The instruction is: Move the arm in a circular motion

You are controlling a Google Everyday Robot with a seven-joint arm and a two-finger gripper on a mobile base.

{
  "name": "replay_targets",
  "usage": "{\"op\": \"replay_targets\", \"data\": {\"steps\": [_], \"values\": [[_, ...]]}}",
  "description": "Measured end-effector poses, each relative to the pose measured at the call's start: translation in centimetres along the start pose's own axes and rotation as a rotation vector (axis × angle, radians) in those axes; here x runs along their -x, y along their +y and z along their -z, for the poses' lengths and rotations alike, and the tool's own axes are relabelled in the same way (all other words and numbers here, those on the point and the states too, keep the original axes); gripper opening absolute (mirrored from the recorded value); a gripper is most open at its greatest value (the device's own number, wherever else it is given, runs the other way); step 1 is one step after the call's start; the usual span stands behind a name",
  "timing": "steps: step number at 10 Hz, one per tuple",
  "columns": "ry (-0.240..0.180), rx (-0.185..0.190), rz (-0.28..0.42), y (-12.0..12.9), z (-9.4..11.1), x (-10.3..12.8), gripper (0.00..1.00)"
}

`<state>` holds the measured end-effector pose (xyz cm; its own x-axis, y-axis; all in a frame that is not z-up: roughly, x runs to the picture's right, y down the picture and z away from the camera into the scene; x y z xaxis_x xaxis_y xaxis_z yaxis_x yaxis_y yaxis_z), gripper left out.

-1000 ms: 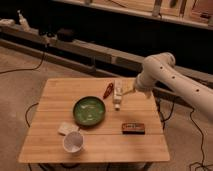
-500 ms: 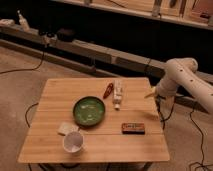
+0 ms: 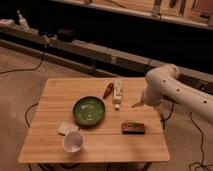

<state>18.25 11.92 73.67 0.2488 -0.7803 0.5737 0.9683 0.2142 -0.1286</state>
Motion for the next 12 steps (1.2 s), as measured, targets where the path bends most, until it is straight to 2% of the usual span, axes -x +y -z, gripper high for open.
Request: {"op": "replay_targets", "data": {"steps": [2,4,5,7,8,9,10,12], "values": [[0.005,-0.003,0.119,-5.5,1.4,3.3,0.80],[0.019,-0.044,0.219,-10.4,2.7,4.9,0.80],[0.030,-0.076,0.256,-12.2,3.2,4.6,0.80],[0.056,-0.142,0.309,-14.0,3.6,1.6,0.80],[0.075,-0.159,0.320,-13.4,3.1,-1.4,0.80],[0.089,-0.156,0.315,-12.0,2.4,-4.4,0.80],[0.090,-0.149,0.293,-10.0,1.4,-7.6,0.80],[0.081,-0.118,0.207,-5.0,-0.4,-12.0,0.80]]}}
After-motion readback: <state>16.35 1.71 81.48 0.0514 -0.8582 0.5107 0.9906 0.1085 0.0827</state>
